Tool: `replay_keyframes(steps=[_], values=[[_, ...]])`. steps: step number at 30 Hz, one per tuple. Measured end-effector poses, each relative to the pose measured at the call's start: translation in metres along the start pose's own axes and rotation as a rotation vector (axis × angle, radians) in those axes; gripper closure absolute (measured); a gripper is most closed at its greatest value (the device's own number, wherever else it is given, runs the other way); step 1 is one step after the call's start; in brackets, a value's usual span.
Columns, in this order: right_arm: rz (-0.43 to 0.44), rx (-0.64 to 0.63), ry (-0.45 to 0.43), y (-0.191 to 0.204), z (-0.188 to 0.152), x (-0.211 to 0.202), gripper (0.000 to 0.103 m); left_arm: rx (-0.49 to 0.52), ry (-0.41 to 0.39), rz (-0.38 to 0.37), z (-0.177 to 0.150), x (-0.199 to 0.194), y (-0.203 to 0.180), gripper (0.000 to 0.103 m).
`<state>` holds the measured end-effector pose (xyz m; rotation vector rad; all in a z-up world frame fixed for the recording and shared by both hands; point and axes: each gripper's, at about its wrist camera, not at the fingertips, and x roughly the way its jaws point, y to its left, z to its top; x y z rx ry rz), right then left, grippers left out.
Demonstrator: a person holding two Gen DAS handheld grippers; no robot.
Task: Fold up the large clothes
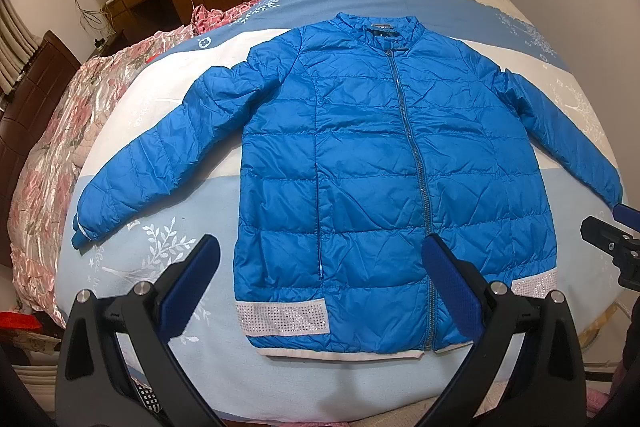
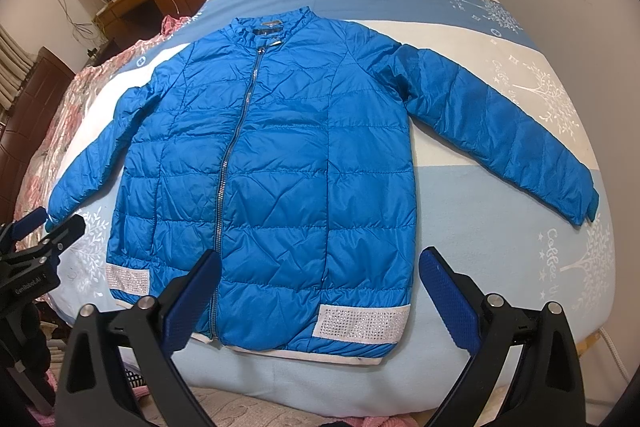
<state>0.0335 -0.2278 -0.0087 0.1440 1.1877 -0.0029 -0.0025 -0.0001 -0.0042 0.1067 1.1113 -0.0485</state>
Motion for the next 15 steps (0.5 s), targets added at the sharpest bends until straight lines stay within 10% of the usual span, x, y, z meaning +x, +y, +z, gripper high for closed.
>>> replay_keyframes(steps=[15], values=[[0.002,0.001,0.000,-0.0030,0.0010,-0.0005,0.004,0.000,0.000,0.001,-0.0002,-0.0010,0.0012,0.003]])
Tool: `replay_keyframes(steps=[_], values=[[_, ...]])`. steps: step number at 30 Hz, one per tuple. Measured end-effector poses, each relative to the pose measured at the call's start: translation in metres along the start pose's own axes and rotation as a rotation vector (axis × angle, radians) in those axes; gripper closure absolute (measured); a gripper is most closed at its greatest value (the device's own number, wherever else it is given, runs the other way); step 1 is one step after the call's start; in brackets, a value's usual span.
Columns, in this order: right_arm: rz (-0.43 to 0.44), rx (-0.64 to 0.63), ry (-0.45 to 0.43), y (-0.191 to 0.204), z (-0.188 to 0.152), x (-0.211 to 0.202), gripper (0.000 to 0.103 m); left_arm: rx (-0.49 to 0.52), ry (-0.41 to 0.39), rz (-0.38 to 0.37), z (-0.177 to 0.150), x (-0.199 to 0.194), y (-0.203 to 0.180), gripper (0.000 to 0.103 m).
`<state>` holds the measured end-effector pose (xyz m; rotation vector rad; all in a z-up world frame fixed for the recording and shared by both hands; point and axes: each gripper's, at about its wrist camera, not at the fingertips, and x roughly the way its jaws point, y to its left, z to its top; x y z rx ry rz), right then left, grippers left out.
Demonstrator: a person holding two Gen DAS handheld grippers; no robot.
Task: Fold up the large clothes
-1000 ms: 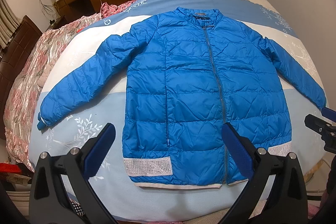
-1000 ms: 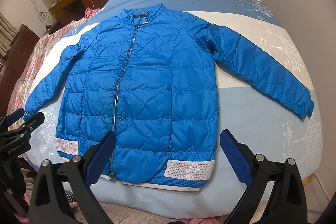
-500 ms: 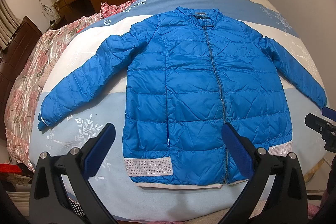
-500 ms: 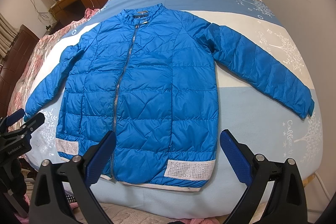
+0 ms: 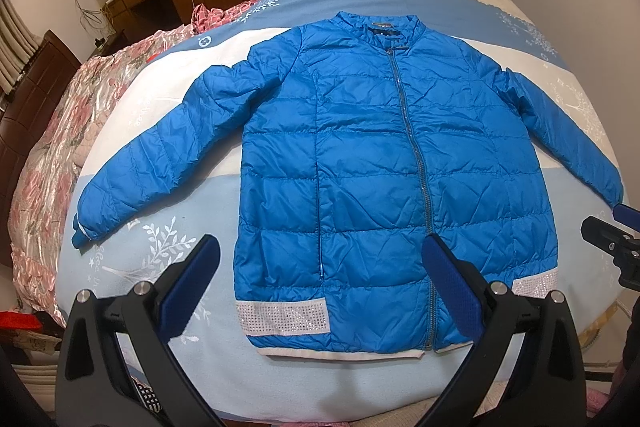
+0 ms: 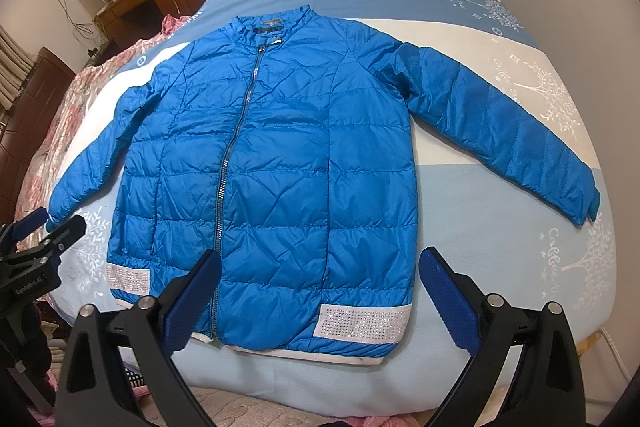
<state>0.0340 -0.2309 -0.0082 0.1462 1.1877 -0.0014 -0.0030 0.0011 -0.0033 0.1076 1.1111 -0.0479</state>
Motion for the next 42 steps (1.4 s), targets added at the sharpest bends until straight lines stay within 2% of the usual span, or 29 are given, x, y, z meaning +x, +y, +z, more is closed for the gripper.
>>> replay_keyframes(steps=[20,28,29,34,37,40,42], values=[[0.002,0.001,-0.001,-0.002,0.001,0.000,0.004,0.006,0.000,0.006,-0.001,0.001,0.000,0.003],[0.003,0.010,-0.012,-0.006,0.003,0.002,0.004,0.024,0.002,0.023,0.004,0.002,-0.008,0.003],[0.003,0.013,-0.019,-0.008,0.004,0.003,0.004,0.032,0.001,0.047,0.005,0.003,-0.010,0.003],[0.013,0.032,-0.078,-0.030,0.009,0.010,0.004,0.042,0.007,0.017,0.013,0.011,-0.020,0.003],[0.041,0.050,-0.069,-0.054,0.012,0.022,0.004,0.028,0.060,-0.043,0.023,0.031,-0.029,0.003],[0.025,0.135,-0.085,-0.100,0.012,0.029,0.004,0.040,0.109,-0.081,0.034,0.052,-0.045,0.003],[0.019,0.245,-0.122,-0.151,0.011,0.028,0.004,0.073,0.110,-0.088,0.044,0.063,-0.062,0.003]])
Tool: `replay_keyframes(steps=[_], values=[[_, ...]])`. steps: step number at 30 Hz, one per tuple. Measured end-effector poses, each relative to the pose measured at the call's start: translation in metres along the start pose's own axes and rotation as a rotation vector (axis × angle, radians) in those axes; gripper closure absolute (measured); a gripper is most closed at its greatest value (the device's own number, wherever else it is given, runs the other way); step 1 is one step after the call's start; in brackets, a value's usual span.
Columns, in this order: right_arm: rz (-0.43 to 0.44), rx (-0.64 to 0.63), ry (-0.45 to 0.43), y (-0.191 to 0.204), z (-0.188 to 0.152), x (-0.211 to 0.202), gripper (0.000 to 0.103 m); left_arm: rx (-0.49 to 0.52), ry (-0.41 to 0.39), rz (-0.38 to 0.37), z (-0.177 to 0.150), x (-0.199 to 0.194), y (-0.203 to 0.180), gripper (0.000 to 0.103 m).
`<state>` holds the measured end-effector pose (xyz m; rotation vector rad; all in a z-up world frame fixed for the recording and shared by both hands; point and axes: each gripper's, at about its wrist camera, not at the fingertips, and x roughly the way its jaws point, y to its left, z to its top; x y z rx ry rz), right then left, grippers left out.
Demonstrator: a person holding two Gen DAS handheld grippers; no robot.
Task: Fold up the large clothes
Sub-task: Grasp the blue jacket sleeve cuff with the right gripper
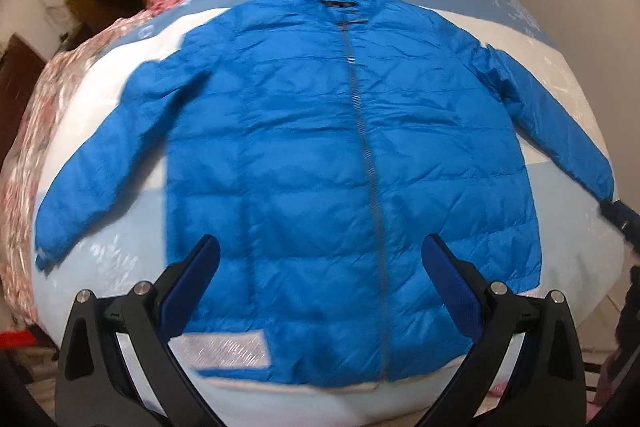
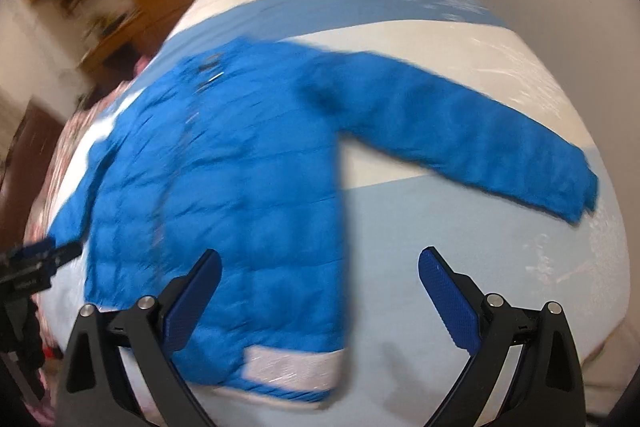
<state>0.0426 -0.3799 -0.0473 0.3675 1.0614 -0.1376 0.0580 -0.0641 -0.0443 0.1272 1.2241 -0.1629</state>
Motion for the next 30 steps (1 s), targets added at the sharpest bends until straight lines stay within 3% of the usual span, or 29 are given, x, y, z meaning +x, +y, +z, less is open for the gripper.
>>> replay_keyframes(steps=[3,5,9,13,16,21,26,30], values=[[-0.004,0.152,-0.022,-0.068,0.014,-0.003,0.004,0.078,-0.037,-0.017,0.022,0.013,-0.030,0.003],[-0.026,0.265,-0.038,-0.127,0.025,-0.003,0.004,0.112,-0.066,-0.066,0.039,0.019,-0.050,0.003],[-0.037,0.389,-0.043,-0.216,0.042,0.006,0.006,0.158,-0.077,-0.104,0.075,0.038,-0.097,0.003],[0.049,0.514,-0.021,-0.299,0.053,0.026,0.017,0.152,-0.059,-0.130,0.113,0.065,-0.140,0.003],[0.030,0.535,0.014,-0.329,0.056,0.040,0.021,0.134,-0.037,-0.137,0.136,0.086,-0.165,0.004],[0.124,0.574,0.054,-0.364,0.052,0.063,0.029,0.126,-0.004,-0.142,0.164,0.122,-0.195,0.004],[0.155,0.558,0.085,-0.370,0.051,0.083,0.033,0.124,0.026,-0.137,0.180,0.153,-0.210,0.004],[0.198,0.553,0.079,-0.362,0.059,0.089,0.069,0.109,0.067,-0.137,0.184,0.174,-0.212,0.007]])
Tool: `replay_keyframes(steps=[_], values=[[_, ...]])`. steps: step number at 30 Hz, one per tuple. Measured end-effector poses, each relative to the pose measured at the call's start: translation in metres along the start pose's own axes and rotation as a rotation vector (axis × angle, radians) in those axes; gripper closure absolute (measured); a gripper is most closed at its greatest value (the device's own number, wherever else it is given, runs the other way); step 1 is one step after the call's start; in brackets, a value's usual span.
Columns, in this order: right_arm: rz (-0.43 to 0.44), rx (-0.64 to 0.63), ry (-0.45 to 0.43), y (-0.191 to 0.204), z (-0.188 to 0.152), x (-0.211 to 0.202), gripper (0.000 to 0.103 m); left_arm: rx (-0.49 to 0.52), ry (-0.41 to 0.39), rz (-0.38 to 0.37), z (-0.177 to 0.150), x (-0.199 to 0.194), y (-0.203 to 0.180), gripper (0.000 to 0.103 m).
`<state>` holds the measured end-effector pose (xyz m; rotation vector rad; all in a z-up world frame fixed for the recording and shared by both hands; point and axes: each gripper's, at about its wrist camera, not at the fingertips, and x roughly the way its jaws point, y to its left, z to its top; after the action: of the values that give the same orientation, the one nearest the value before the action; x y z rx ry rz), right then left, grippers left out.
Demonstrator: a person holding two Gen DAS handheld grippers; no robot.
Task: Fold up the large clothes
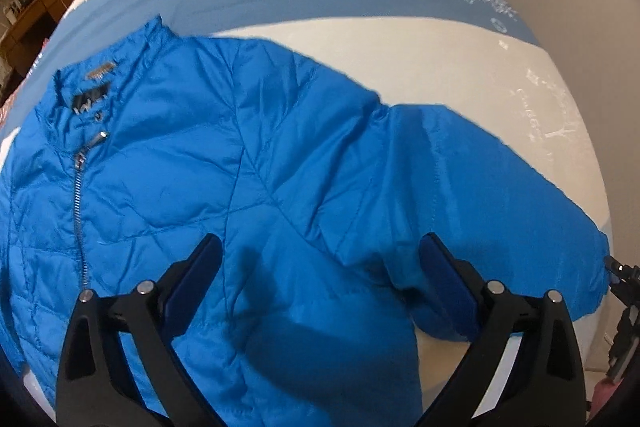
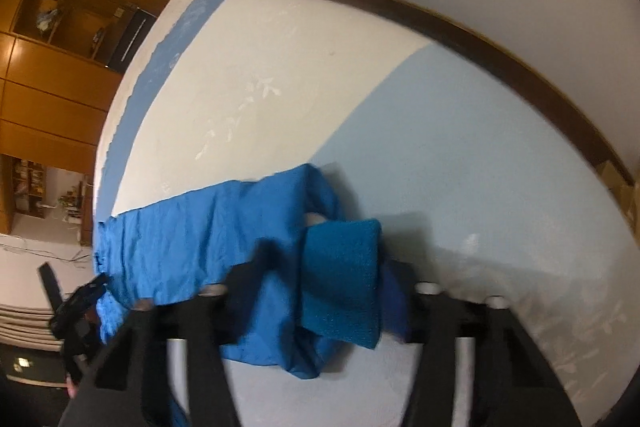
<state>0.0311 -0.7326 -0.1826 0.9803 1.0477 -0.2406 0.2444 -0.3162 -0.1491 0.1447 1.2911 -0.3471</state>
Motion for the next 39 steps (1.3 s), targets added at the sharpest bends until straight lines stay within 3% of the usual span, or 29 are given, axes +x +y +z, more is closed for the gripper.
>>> replay_keyframes(steps=[3,6,11,17,22,27,30,32,35,39], values=[[0.020,-0.023,-0.026,0.017,0.005,-0.009,0.078,-0.011,0.012,-0.018,0.000,0.006,0.002,0.010],[0.095,-0.077,-0.069,0.050,0.005,-0.028,0.079,0.002,0.000,-0.029,0.001,-0.002,0.004,0.014],[0.244,-0.245,-0.090,0.147,0.001,-0.045,0.080,-0.005,-0.057,-0.062,0.003,-0.030,0.018,0.016],[0.276,-0.414,0.009,0.252,-0.012,0.003,0.081,-0.026,-0.079,-0.084,-0.001,-0.046,0.043,0.016],[0.190,-0.507,0.097,0.305,-0.037,0.063,0.081,-0.038,-0.083,-0.090,-0.006,-0.052,0.064,0.016],[0.166,-0.545,0.164,0.329,-0.058,0.104,0.078,-0.050,-0.068,-0.132,-0.005,-0.049,0.078,0.016],[0.317,-0.526,0.250,0.331,-0.067,0.109,0.070,-0.060,-0.064,-0.185,-0.006,-0.049,0.081,0.016],[0.350,-0.546,0.240,0.331,-0.067,0.101,0.070,-0.061,-0.063,-0.223,-0.007,-0.051,0.079,0.016],[0.316,-0.544,0.172,0.317,-0.063,0.076,0.070,-0.034,-0.065,-0.269,-0.005,-0.052,0.065,0.016],[0.163,-0.526,0.063,0.282,-0.053,0.050,0.070,0.034,-0.033,-0.308,-0.004,-0.044,0.032,0.016]])
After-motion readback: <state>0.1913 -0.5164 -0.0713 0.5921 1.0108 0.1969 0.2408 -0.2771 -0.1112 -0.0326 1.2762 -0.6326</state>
